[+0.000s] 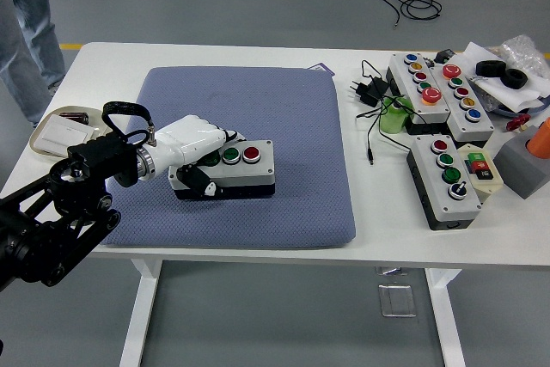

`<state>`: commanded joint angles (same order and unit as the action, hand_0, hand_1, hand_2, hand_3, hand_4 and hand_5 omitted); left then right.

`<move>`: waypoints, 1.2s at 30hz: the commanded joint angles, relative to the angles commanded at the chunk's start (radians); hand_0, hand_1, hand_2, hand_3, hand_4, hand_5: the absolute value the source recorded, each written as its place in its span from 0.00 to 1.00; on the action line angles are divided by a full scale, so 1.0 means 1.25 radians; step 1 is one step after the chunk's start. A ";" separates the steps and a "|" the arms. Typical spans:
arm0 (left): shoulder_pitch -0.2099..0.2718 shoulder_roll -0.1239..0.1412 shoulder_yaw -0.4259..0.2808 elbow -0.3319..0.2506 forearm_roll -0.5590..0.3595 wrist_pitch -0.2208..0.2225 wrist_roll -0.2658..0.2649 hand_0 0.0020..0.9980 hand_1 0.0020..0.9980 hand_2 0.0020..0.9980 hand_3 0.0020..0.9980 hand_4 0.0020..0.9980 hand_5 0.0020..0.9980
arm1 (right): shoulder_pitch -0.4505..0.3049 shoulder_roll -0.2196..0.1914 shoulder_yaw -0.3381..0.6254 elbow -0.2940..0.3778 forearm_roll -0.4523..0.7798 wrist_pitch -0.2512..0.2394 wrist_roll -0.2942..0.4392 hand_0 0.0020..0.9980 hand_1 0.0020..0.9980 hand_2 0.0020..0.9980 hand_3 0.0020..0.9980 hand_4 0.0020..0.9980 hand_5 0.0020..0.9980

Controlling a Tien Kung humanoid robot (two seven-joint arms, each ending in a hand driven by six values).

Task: Pick up the button,place it on the desk,press the button,press the button

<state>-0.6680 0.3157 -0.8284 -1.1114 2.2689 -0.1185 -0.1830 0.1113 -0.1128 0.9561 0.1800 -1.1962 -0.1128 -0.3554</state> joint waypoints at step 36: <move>-0.003 0.000 0.010 0.011 0.000 -0.043 -0.048 0.45 0.62 0.70 0.88 0.93 0.33 | -0.004 0.000 0.005 0.000 -0.009 0.001 -0.001 0.63 0.55 0.62 0.57 0.30 0.24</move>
<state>-0.6722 0.3155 -0.8155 -1.0975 2.2689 -0.1720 -0.2434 0.1059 -0.1131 0.9622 0.1800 -1.2071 -0.1112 -0.3569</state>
